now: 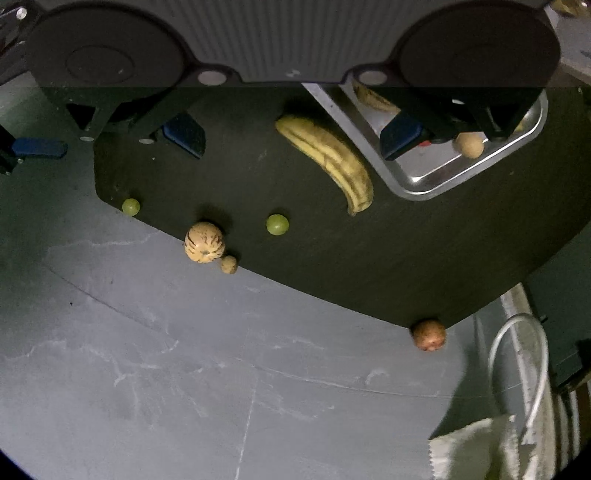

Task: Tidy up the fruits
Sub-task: 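Withdraw both grippers from the tray toward the second banana and red tomato, then grasp the second yellow banana with the left gripper while the right gripper grasps the red tomato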

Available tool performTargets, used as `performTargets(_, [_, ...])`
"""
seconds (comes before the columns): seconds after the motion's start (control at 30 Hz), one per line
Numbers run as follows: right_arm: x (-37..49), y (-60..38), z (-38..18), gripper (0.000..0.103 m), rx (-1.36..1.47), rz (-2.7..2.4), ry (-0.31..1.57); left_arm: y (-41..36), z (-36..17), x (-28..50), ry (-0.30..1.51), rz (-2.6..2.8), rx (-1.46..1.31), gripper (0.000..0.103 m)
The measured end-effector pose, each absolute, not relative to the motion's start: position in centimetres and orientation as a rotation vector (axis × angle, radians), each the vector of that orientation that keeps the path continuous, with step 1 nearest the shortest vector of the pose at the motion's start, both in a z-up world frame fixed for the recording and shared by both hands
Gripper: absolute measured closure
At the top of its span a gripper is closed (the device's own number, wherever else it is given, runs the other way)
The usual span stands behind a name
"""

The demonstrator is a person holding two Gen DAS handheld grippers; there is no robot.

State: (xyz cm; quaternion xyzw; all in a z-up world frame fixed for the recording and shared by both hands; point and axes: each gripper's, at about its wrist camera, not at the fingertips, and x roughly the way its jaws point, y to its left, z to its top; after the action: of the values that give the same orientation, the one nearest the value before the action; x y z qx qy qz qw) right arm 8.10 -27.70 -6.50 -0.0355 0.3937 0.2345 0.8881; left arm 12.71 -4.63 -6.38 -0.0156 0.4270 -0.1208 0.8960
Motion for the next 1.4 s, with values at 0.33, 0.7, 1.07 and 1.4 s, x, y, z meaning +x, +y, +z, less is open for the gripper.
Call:
performTargets(0.33, [9.5, -26.7, -8.1, 0.004, -0.045, 0.452, 0.861, -5.1, -8.4, 16.3, 0.947, -0.274, -0.03, 0.001])
performTargets(0.7, [10.9, -25.7, -9.5, 0.004, -0.033, 0.432, 0.9, -4.2, -11.4, 20.5, 1.025, -0.218, -0.076, 0.001])
performTargets(1.07, [11.8, -25.8, -10.6, 0.004, -0.018, 0.42, 0.924, -4.1, -13.5, 22.6, 1.073, -0.218, -0.086, 0.001])
performTargets(1.4, [12.5, -26.1, -11.6, 0.006, -0.008, 0.422, 0.941, -4.9, -13.9, 22.9, 1.073, -0.257, -0.066, 0.001])
